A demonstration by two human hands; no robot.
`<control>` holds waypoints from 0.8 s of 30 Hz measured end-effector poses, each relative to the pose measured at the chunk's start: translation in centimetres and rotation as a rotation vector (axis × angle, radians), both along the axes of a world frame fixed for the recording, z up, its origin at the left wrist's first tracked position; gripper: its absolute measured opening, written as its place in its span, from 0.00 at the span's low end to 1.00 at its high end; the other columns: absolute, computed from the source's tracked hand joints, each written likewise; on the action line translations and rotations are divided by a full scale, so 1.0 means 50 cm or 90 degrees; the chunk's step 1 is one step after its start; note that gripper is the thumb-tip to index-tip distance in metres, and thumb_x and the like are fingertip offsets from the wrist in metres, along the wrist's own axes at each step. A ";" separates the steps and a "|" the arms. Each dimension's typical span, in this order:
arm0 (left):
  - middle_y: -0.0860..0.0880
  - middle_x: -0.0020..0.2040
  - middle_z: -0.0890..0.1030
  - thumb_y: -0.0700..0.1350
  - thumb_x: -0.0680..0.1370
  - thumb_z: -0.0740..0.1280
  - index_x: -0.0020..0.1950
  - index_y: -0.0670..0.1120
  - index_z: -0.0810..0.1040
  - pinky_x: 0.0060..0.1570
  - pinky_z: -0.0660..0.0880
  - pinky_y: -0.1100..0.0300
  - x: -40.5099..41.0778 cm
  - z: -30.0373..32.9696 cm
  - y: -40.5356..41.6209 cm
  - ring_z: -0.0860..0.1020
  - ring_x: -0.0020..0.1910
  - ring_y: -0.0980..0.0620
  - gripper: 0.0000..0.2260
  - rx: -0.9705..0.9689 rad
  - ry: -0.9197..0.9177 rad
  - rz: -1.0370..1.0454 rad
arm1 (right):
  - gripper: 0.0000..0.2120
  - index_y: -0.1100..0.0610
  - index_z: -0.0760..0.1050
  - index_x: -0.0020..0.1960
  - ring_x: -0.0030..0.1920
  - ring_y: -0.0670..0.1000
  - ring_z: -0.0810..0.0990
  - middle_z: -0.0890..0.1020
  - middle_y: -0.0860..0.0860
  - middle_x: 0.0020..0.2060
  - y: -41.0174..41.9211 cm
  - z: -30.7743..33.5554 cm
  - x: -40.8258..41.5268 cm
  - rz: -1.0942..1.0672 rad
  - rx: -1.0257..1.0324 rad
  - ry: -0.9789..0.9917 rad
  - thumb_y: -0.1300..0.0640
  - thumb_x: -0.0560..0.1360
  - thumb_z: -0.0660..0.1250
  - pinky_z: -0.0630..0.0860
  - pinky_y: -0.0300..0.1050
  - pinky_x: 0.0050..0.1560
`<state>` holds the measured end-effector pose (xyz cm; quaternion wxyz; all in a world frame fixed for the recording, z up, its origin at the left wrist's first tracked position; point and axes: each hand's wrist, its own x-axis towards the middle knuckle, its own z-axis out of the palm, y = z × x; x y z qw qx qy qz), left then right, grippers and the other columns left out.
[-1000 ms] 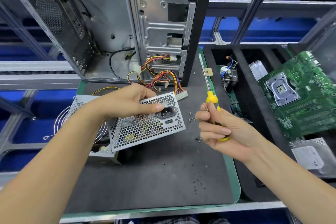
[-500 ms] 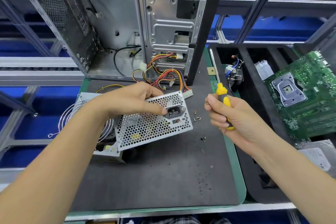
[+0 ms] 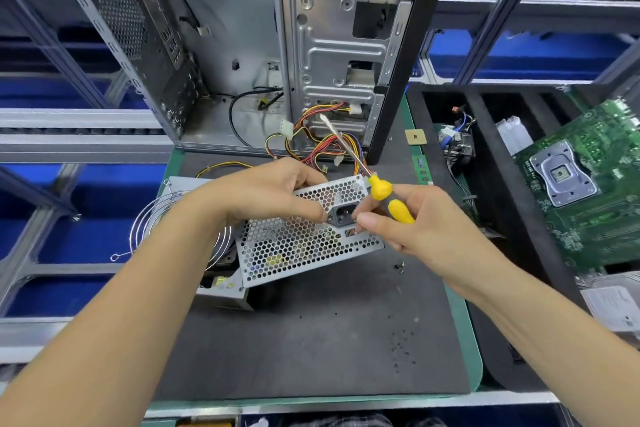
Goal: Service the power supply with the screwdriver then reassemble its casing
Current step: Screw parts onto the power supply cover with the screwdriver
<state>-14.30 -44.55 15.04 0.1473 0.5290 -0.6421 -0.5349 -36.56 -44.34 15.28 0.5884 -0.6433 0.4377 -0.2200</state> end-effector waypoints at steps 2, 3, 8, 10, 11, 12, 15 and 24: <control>0.50 0.38 0.79 0.45 0.70 0.70 0.49 0.42 0.82 0.39 0.66 0.57 0.001 -0.001 0.000 0.74 0.36 0.53 0.11 -0.002 0.006 -0.004 | 0.03 0.50 0.80 0.40 0.32 0.47 0.71 0.77 0.48 0.35 0.002 0.002 0.019 -0.001 -0.100 0.074 0.55 0.73 0.71 0.69 0.40 0.37; 0.50 0.37 0.78 0.44 0.70 0.70 0.48 0.42 0.82 0.39 0.66 0.57 0.002 -0.002 0.000 0.73 0.36 0.54 0.10 -0.004 0.011 -0.009 | 0.04 0.47 0.80 0.39 0.37 0.47 0.74 0.77 0.49 0.39 0.003 0.003 0.029 -0.004 -0.135 0.092 0.55 0.72 0.72 0.71 0.41 0.41; 0.54 0.33 0.76 0.37 0.72 0.72 0.47 0.41 0.81 0.34 0.66 0.64 0.009 -0.004 -0.003 0.71 0.32 0.57 0.05 -0.006 0.020 -0.033 | 0.02 0.50 0.82 0.43 0.46 0.46 0.75 0.71 0.48 0.43 0.011 -0.009 0.065 -0.054 -0.220 0.129 0.57 0.71 0.73 0.75 0.48 0.49; 0.56 0.31 0.75 0.35 0.73 0.72 0.47 0.39 0.80 0.33 0.66 0.66 0.008 -0.006 -0.005 0.71 0.30 0.58 0.04 -0.008 0.024 -0.032 | 0.02 0.53 0.83 0.44 0.45 0.49 0.75 0.70 0.48 0.42 0.011 -0.016 0.068 -0.073 -0.239 0.149 0.56 0.71 0.73 0.76 0.52 0.48; 0.56 0.31 0.76 0.36 0.73 0.73 0.47 0.39 0.81 0.32 0.66 0.68 0.009 -0.007 -0.005 0.72 0.29 0.59 0.05 -0.010 0.026 -0.036 | 0.03 0.54 0.83 0.44 0.44 0.48 0.74 0.70 0.48 0.41 0.012 -0.018 0.071 -0.081 -0.249 0.162 0.56 0.71 0.73 0.76 0.51 0.47; 0.56 0.31 0.76 0.37 0.73 0.73 0.48 0.39 0.81 0.32 0.67 0.68 0.010 -0.007 -0.006 0.72 0.29 0.59 0.05 -0.011 0.028 -0.041 | 0.03 0.53 0.83 0.44 0.43 0.47 0.74 0.70 0.47 0.41 0.012 -0.017 0.074 -0.086 -0.256 0.171 0.56 0.71 0.73 0.76 0.47 0.46; 0.50 0.36 0.78 0.39 0.73 0.74 0.49 0.38 0.81 0.35 0.68 0.66 0.012 -0.007 -0.007 0.73 0.34 0.56 0.07 0.003 0.047 -0.042 | 0.05 0.49 0.83 0.43 0.42 0.44 0.74 0.69 0.46 0.40 0.013 -0.008 0.073 -0.078 -0.236 0.165 0.58 0.70 0.74 0.74 0.33 0.41; 0.51 0.34 0.76 0.37 0.73 0.74 0.45 0.41 0.81 0.36 0.67 0.60 0.012 -0.009 -0.011 0.72 0.34 0.55 0.04 -0.005 0.050 -0.043 | 0.09 0.43 0.79 0.39 0.42 0.42 0.71 0.69 0.47 0.42 0.005 0.010 0.083 -0.048 -0.188 0.198 0.58 0.71 0.73 0.66 0.32 0.41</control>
